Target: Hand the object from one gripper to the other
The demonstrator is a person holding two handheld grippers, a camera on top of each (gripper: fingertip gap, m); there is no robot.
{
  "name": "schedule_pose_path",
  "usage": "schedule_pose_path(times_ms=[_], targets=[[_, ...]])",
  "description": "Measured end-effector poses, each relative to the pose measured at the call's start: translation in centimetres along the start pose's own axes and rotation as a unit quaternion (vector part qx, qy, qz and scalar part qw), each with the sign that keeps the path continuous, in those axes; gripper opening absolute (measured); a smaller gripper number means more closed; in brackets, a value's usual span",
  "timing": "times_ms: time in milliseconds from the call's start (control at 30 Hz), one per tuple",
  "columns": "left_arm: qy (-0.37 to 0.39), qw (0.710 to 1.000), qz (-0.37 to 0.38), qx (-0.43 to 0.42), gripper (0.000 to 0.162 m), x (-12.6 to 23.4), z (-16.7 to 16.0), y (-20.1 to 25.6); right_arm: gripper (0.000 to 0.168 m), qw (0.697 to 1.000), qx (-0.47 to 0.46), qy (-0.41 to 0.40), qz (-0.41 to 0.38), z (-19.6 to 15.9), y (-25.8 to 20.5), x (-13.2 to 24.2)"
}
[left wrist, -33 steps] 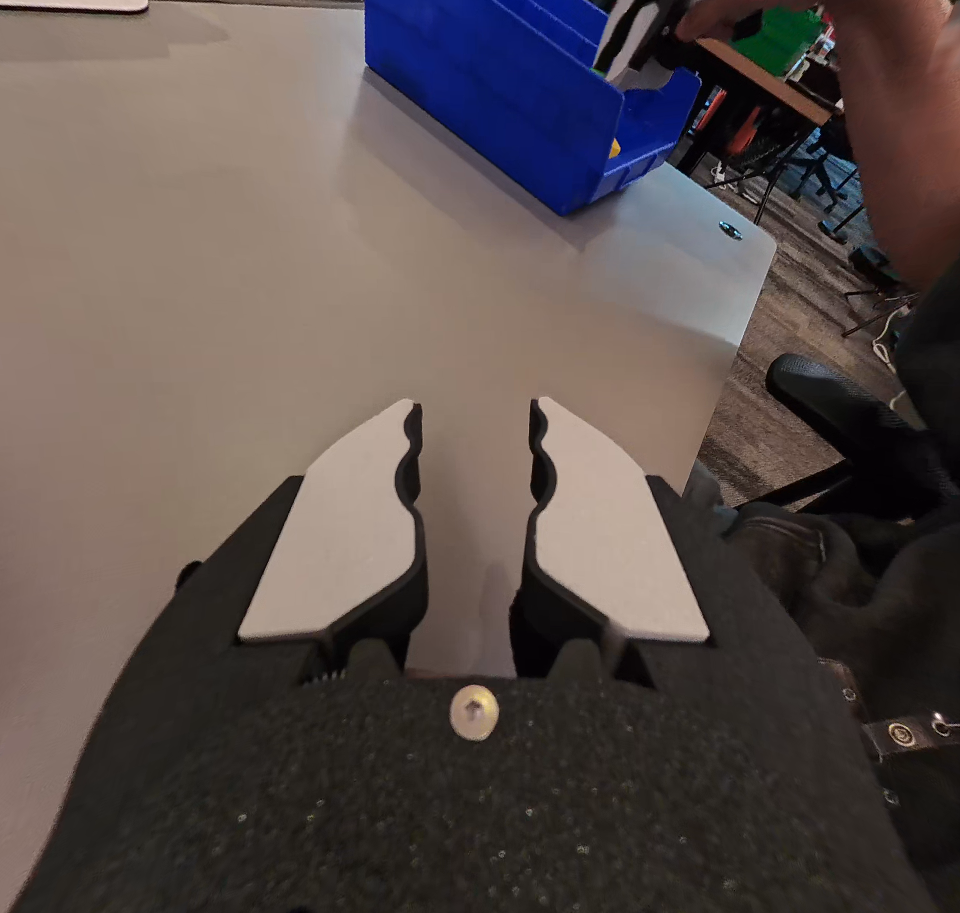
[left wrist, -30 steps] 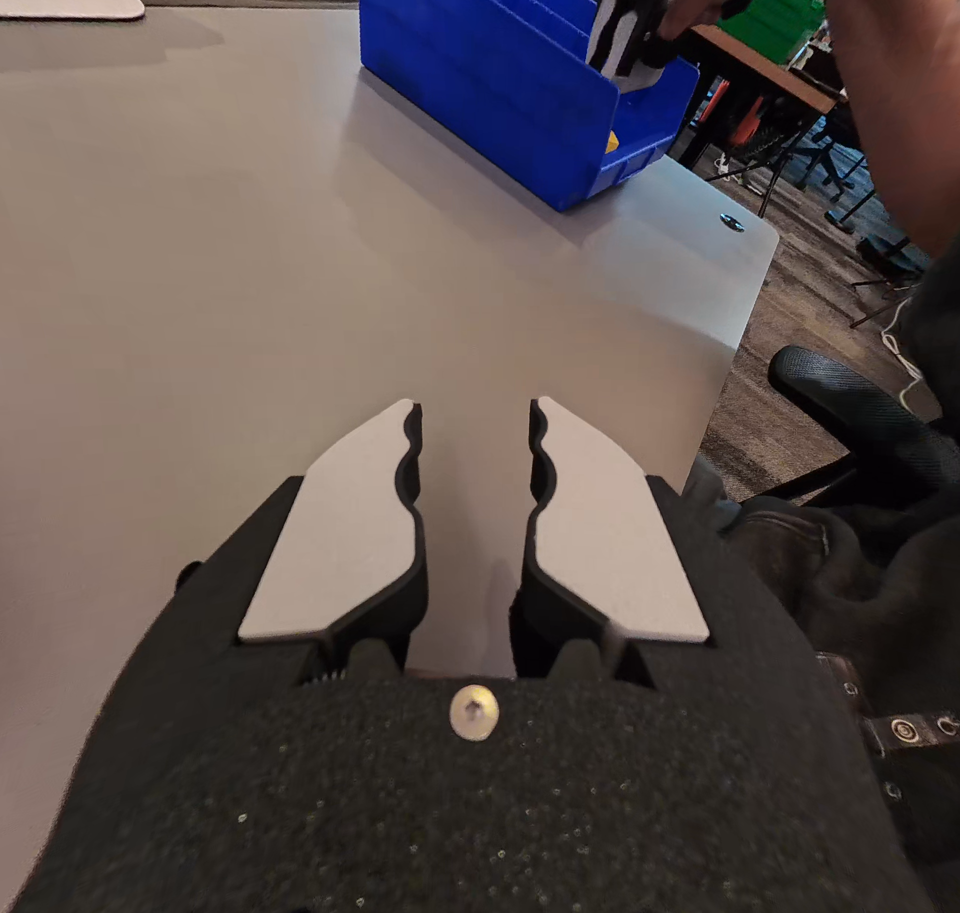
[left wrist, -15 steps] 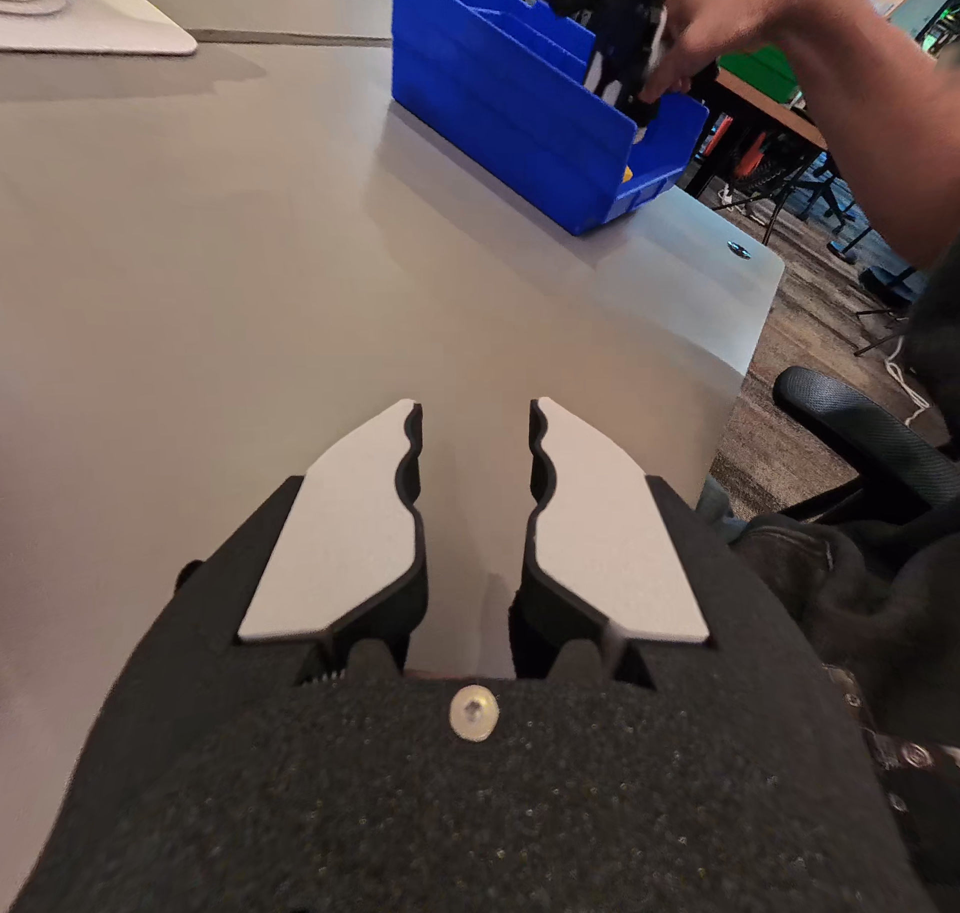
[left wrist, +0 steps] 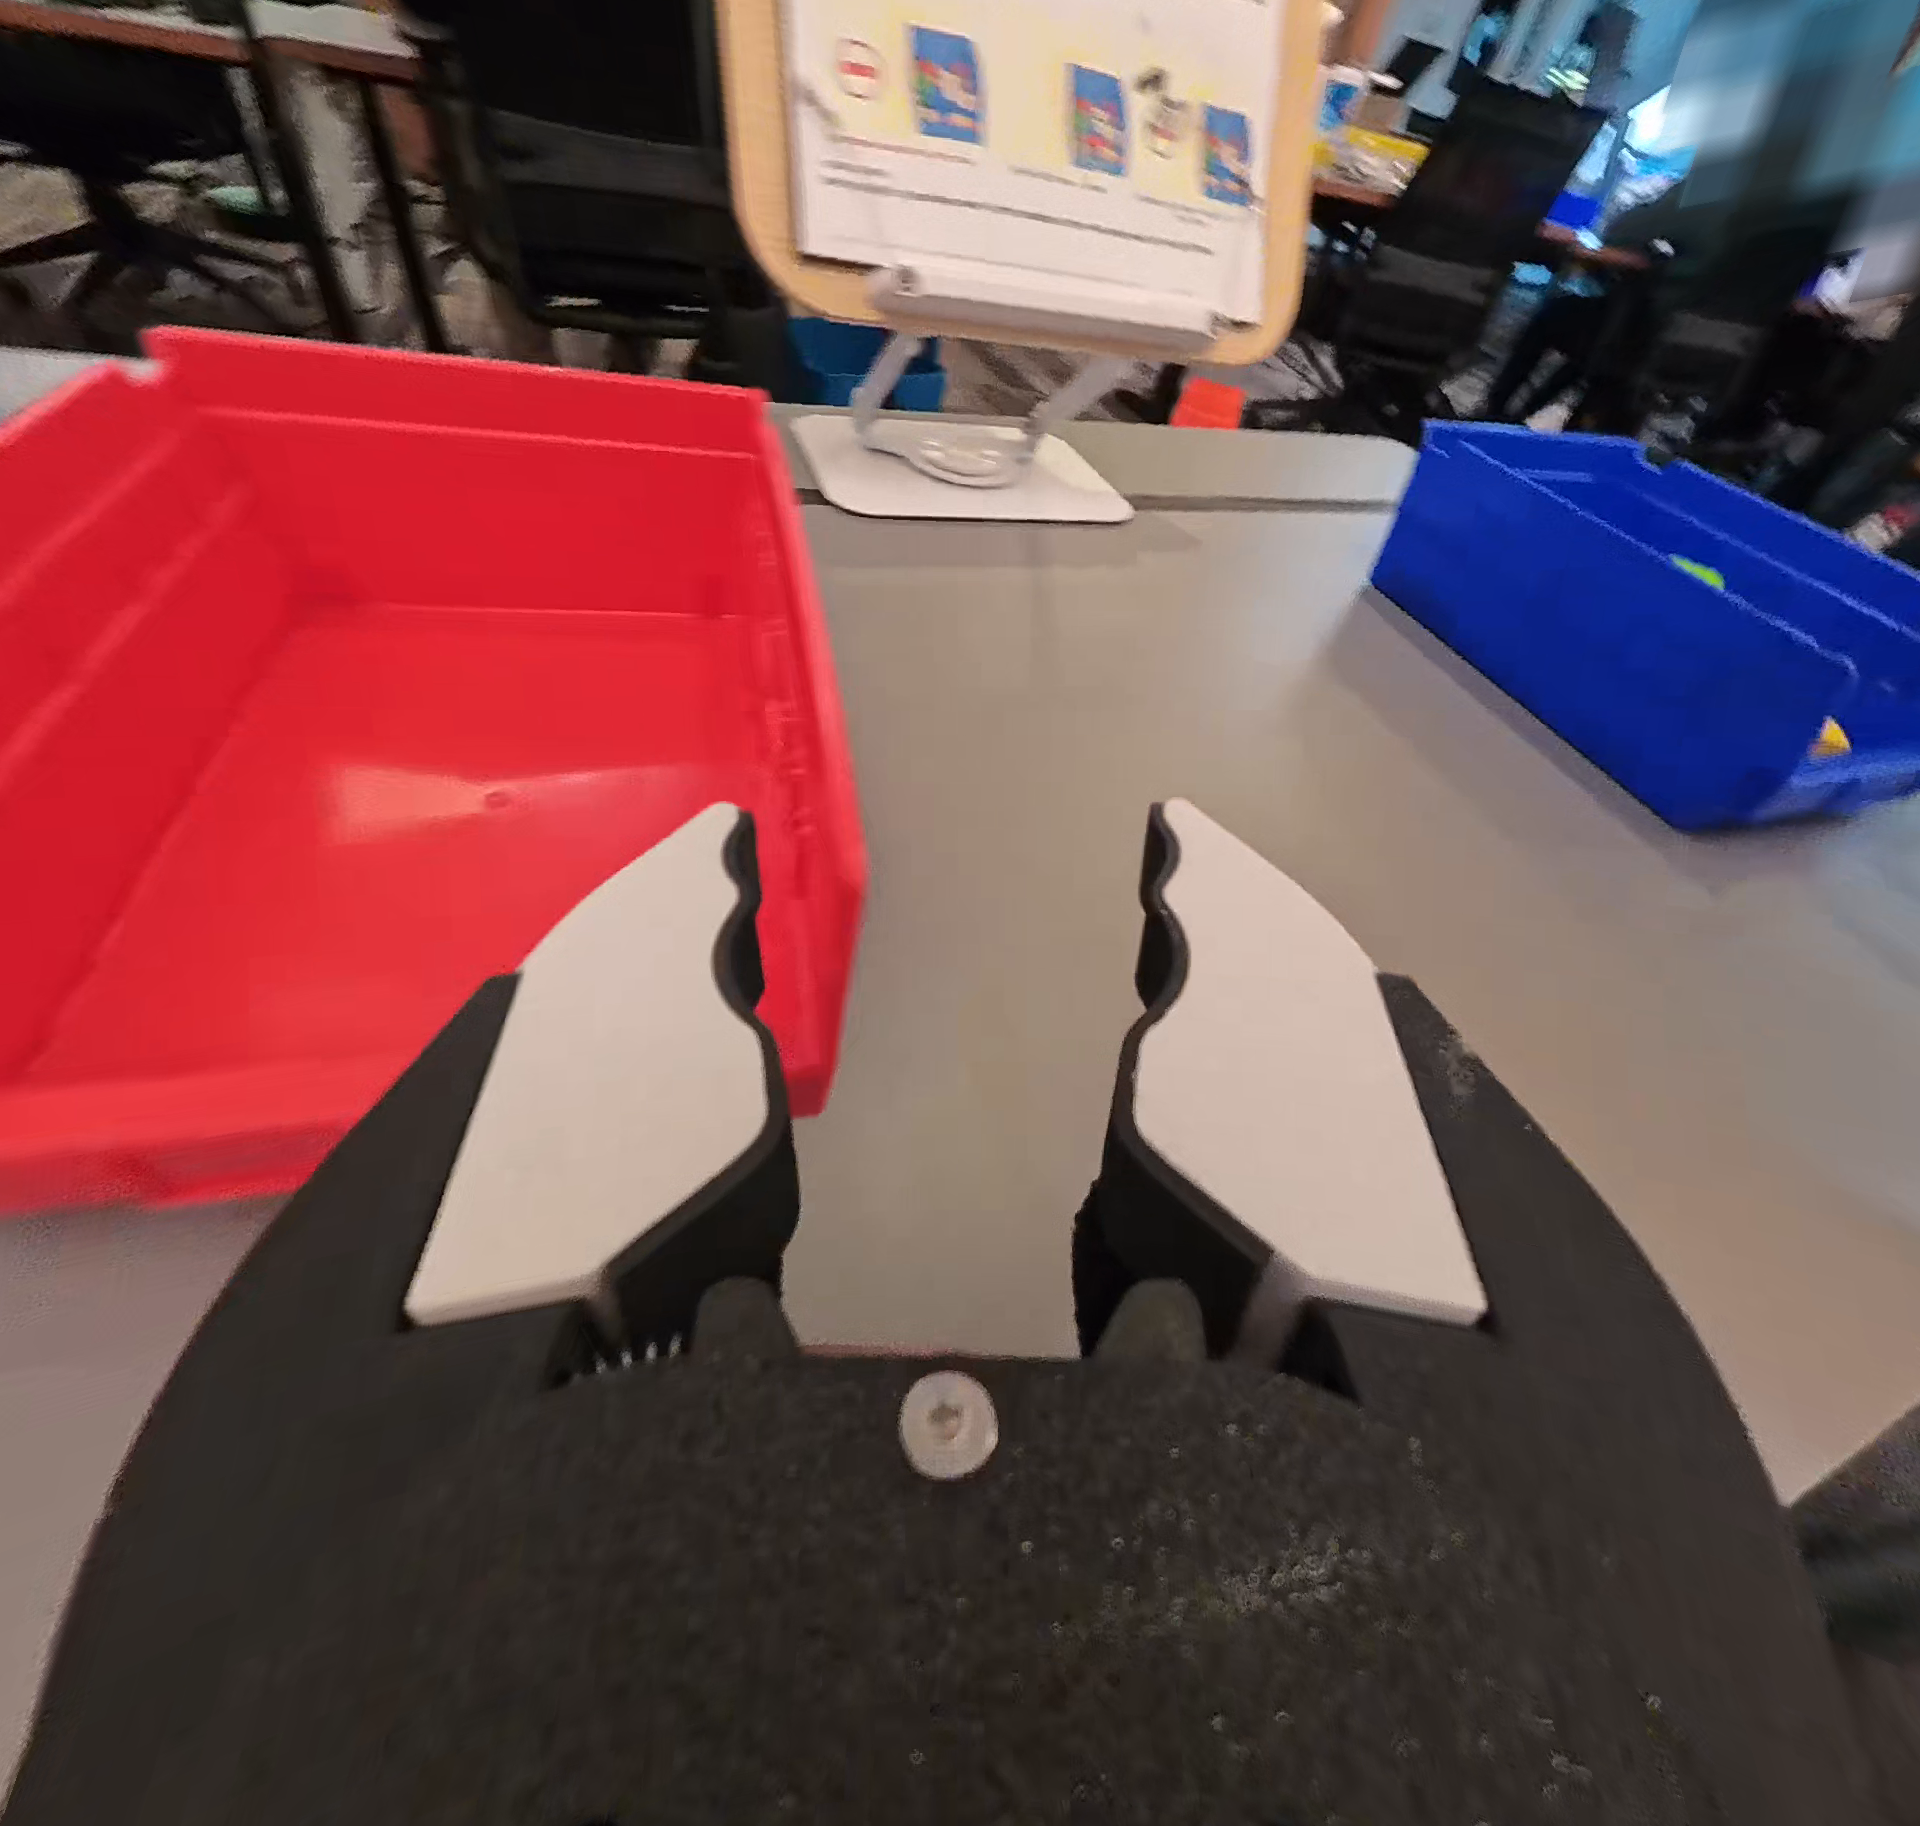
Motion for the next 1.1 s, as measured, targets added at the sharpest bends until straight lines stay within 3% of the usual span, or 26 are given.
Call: schedule_pose_path(times_ms=[133, 233, 300, 367, 500, 1100], targets=[[0.003, 0.997, 0.051, 0.065, 0.070, 2.9, 0.1, -3.5, 0.075, 0.996, -0.077, 0.022, -0.029, -5.5, -2.3, 1.4], [0.035, 0.991, 0.124, 0.019, 0.056, 4.4, -0.3, -6.3, 0.072, 0.994, -0.082, 0.047, -0.061, -9.4, -3.6, 2.1], [0.022, 0.986, 0.161, -0.028, 0.056, 4.2, -1.2, -7.9, 0.071, 0.991, -0.104, 0.047, -0.064, -11.1, -4.0, 2.4], [-0.002, 0.986, 0.160, -0.040, 0.058, 3.5, -2.1, -8.5, 0.070, 0.990, -0.128, 0.054, -0.038, -10.7, -4.1, 2.5], [-0.029, 0.987, 0.155, -0.037, 0.061, 2.8, -2.9, -8.6, 0.068, 0.989, -0.113, 0.068, -0.065, -10.7, -3.1, 2.2], [-0.036, 0.989, 0.140, -0.021, 0.058, 2.5, -3.3, -8.3, 0.069, 0.990, -0.119, 0.049, -0.057, -11.6, -2.4, 1.5]])
Point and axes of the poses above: each gripper's, where its closed fingertips meet, x back along the fingers, z out of its top, y = z × x across the jaws, the point moved 4 cm from there along x, back along the fingers, and after that the axes turned 5 degrees about y, right-handed, at the moved point
